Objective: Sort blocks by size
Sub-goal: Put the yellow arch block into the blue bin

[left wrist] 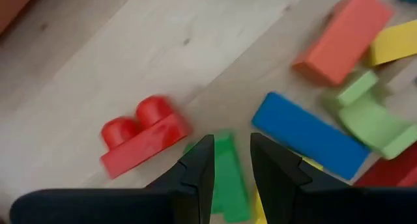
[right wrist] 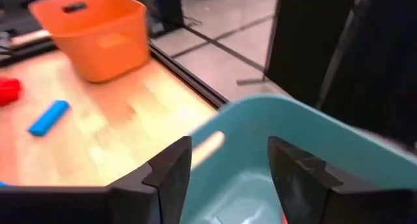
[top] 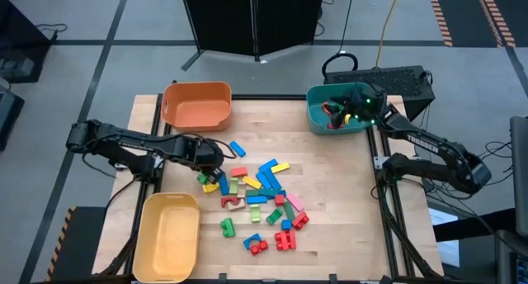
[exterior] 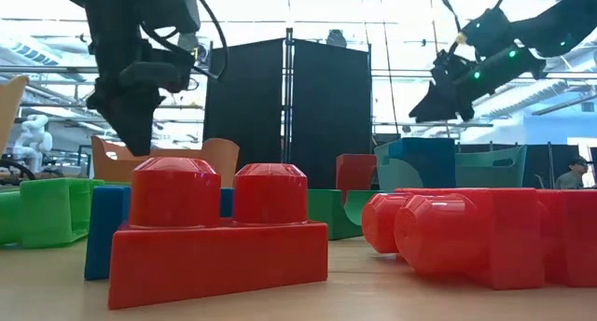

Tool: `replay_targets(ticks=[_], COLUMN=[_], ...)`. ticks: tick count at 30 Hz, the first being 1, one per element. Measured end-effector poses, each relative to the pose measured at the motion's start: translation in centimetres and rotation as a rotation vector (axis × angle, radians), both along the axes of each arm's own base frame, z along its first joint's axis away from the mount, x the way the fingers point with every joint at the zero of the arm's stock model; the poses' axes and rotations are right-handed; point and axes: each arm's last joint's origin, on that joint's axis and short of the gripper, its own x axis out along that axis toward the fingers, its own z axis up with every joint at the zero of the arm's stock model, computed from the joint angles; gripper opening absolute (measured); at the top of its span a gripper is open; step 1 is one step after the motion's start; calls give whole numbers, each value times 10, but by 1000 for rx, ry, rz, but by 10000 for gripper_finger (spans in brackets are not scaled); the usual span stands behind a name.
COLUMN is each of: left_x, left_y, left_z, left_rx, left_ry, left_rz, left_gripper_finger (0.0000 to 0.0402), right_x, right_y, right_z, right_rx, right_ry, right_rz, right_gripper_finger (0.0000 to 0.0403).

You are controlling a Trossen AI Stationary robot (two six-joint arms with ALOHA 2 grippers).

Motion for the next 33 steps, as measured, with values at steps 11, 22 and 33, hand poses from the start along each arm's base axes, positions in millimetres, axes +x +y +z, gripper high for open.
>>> replay_targets(ticks=[11, 22, 33], left_x=[30, 32, 22], left_y=[-2, -27, -28], left_z=[1, -8, -15], left_rx=[111, -112, -55], left_ry=[-186, -182, -39], left_rz=[-323, -413, -373], left_gripper_finger=[97, 141, 227], right_x=[11, 26, 35], right_y=[37, 67, 84], right_z=[24, 27, 28], right_rx=[-144, -157, -152], right_ry=[-70, -98, -114], right_rz=[188, 371, 468], right_gripper_finger=[175, 175, 175])
